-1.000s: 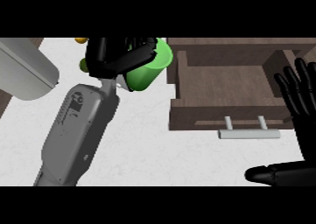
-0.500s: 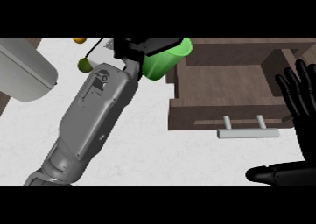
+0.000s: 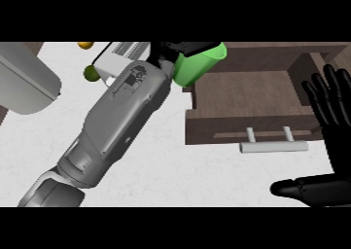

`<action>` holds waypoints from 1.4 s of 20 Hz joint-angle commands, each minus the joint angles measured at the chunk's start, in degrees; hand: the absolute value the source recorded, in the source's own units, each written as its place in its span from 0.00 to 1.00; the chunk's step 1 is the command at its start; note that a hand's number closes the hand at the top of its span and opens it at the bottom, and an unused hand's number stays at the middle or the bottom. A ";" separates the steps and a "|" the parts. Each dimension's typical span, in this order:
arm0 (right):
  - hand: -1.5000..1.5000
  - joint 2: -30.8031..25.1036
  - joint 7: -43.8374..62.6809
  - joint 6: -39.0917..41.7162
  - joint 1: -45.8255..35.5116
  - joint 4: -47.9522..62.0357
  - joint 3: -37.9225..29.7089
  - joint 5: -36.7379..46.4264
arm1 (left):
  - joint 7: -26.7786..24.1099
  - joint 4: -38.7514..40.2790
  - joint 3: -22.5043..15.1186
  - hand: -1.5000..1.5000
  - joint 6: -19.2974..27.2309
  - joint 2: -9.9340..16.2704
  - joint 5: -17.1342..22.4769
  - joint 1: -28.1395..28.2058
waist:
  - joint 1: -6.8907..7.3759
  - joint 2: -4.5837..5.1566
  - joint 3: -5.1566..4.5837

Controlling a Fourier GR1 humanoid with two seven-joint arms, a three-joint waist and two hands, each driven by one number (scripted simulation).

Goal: Pick up the cup, place it into the drawer and close the drawer

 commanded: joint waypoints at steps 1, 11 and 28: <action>0.00 -2.23 -1.14 2.83 0.14 1.58 -2.70 -2.94 | -2.59 8.32 -0.65 1.00 -0.23 -0.02 2.80 -3.15 | -0.49 0.18 0.03; 0.00 -0.35 1.36 1.30 0.14 -2.69 0.97 -1.49 | -6.87 17.20 -12.36 1.00 3.09 -0.02 10.18 -5.32 | -3.05 0.57 0.03; 0.00 0.60 -1.66 2.65 -4.43 2.97 1.84 -2.47 | -4.83 18.72 -23.44 0.00 7.13 -0.02 16.14 -8.24 | -5.04 1.39 0.08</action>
